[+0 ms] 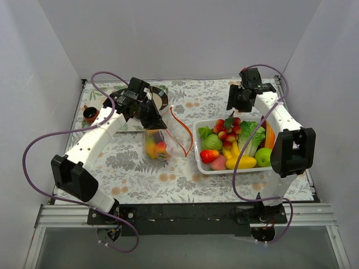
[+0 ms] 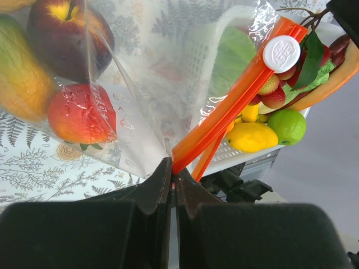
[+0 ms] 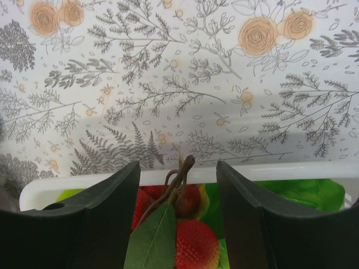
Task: Place the food in the zip-top bag and seal the zipper
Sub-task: Pick up the fake fruit from the bin.
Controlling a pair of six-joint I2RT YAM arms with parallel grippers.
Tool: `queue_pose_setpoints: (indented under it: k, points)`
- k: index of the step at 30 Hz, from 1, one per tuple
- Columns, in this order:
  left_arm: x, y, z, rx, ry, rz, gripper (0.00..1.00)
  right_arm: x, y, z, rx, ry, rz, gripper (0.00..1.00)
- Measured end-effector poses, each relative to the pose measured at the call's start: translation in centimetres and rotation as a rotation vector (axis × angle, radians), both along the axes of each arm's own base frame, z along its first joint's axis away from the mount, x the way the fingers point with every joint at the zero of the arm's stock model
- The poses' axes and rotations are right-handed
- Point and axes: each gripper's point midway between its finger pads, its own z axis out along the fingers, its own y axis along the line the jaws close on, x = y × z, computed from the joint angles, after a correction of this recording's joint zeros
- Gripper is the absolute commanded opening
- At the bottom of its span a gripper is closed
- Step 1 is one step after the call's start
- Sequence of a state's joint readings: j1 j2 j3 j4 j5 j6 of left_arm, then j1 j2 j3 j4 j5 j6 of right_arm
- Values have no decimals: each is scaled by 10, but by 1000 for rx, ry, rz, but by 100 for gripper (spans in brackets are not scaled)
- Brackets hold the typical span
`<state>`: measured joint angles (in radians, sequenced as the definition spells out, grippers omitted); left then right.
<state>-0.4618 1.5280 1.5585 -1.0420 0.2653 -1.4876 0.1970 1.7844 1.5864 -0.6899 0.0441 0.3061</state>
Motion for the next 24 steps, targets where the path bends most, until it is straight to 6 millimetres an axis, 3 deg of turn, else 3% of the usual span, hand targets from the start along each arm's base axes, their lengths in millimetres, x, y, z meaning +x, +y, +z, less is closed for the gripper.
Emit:
queue_pose_setpoints:
  k: [10,13,17,24]
  points:
    - [0,0,0,-1,0,1,0,-22,6,-20,23,54,42,46]
    - [0,0,0,0,0,1,0,-25,9,-25,20,63,57,23]
    - [-2,1,-3,2,6,1,0,-27,12,-25,33,61,65,5]
    - [-2,1,-3,4,4,2,0,-36,16,-5,52,14,77,1]
